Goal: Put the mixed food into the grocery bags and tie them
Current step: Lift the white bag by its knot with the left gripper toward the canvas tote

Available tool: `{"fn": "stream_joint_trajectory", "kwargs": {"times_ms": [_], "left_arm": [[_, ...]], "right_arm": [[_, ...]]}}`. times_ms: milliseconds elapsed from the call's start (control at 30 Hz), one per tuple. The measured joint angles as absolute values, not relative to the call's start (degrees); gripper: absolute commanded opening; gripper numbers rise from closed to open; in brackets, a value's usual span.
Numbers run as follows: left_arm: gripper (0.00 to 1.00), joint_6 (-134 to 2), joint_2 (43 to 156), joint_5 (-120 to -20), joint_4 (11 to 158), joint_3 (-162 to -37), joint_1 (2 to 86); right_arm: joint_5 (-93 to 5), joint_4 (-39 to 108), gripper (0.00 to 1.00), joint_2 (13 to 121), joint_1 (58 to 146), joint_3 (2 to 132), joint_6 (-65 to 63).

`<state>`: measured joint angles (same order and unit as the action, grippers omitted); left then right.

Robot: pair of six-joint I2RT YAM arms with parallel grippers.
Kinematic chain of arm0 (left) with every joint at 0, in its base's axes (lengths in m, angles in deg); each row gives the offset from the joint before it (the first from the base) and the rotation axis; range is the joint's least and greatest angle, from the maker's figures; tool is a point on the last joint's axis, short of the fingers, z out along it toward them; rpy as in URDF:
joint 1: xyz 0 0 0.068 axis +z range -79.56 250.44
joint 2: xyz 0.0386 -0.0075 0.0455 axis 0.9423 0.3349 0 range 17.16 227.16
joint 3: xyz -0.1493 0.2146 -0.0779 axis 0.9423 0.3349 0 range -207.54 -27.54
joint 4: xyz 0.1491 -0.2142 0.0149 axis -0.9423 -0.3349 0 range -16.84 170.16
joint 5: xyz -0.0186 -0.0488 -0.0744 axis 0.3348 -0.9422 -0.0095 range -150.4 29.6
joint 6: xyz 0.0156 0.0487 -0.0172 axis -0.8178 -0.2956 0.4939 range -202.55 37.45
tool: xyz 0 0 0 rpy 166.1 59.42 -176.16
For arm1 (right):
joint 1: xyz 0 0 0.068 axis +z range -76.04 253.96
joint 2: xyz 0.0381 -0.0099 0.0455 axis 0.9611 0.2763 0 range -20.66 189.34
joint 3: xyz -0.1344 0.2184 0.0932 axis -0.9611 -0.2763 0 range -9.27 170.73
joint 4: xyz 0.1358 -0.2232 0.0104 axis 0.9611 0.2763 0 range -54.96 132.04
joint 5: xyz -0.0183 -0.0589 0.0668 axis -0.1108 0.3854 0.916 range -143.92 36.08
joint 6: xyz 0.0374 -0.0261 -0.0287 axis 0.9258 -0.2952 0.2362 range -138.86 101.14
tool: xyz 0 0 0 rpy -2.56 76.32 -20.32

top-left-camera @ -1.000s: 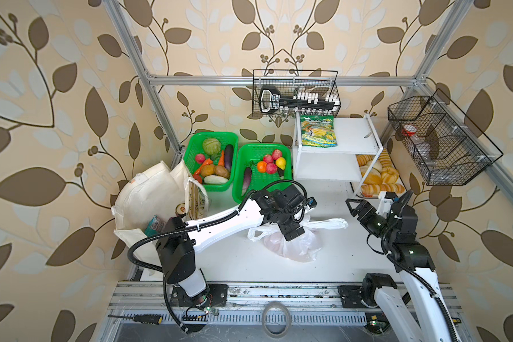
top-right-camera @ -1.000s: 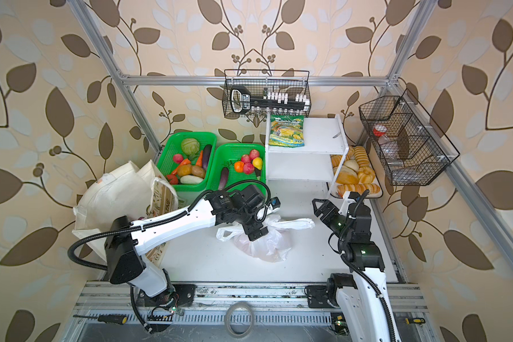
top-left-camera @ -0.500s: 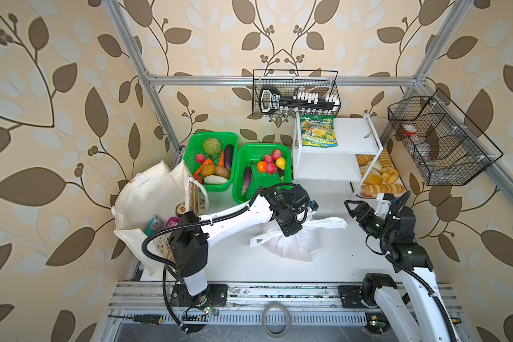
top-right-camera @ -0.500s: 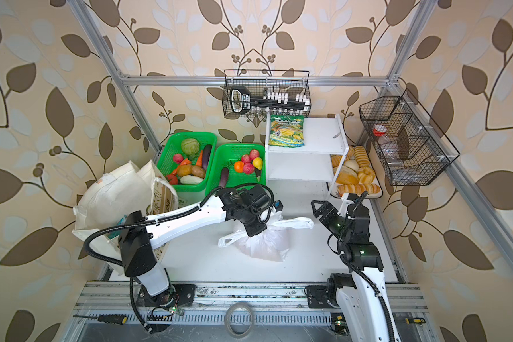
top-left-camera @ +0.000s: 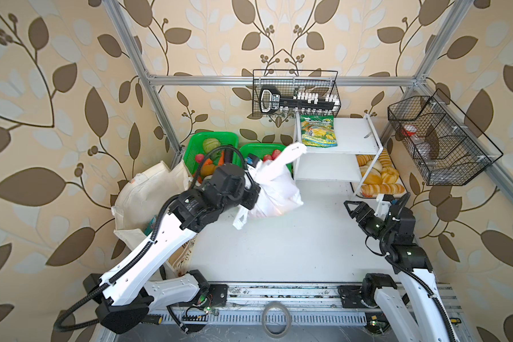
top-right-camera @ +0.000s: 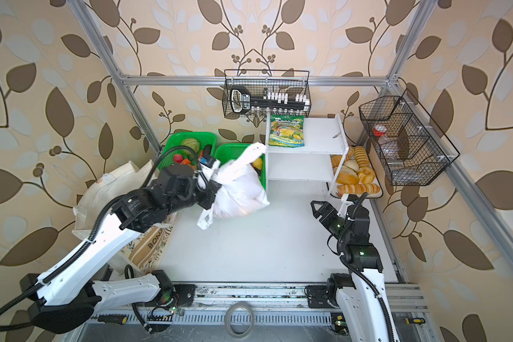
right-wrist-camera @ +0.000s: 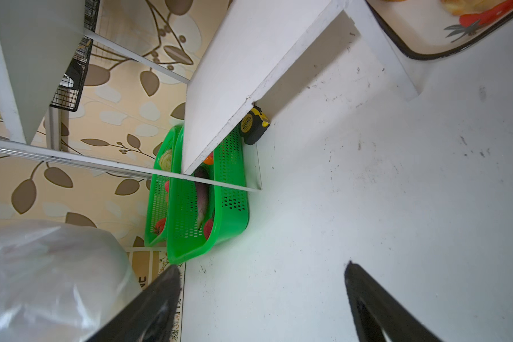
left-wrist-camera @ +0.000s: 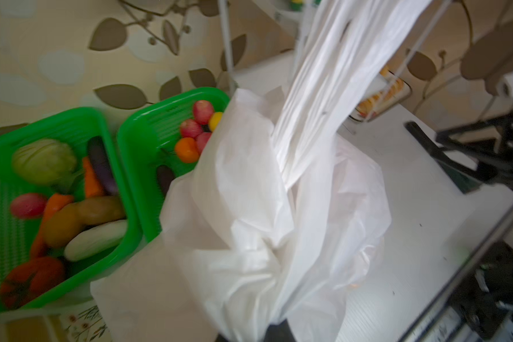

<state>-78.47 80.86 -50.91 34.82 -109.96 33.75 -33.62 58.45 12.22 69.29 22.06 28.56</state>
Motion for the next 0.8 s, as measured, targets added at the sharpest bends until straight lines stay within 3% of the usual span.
{"fn": "stream_joint_trajectory", "kwargs": {"times_ms": [367, 533, 800], "left_arm": [[0.0, -73.0, 87.4, -34.4, 27.6, -134.8, 55.6], [0.0, -70.5, 85.8, -24.3, 27.5, -134.4, 59.6], [0.0, -64.7, 73.4, -11.5, 26.6, -118.9, 60.8]], "right_arm": [[-32.7, 57.8, 0.87, 12.0, 69.3, 22.1, 29.6], [-32.6, 57.9, 0.87, 11.7, 69.3, 22.1, 29.7], [-31.6, 57.1, 0.87, 13.4, 69.3, 22.1, 29.7]]}}
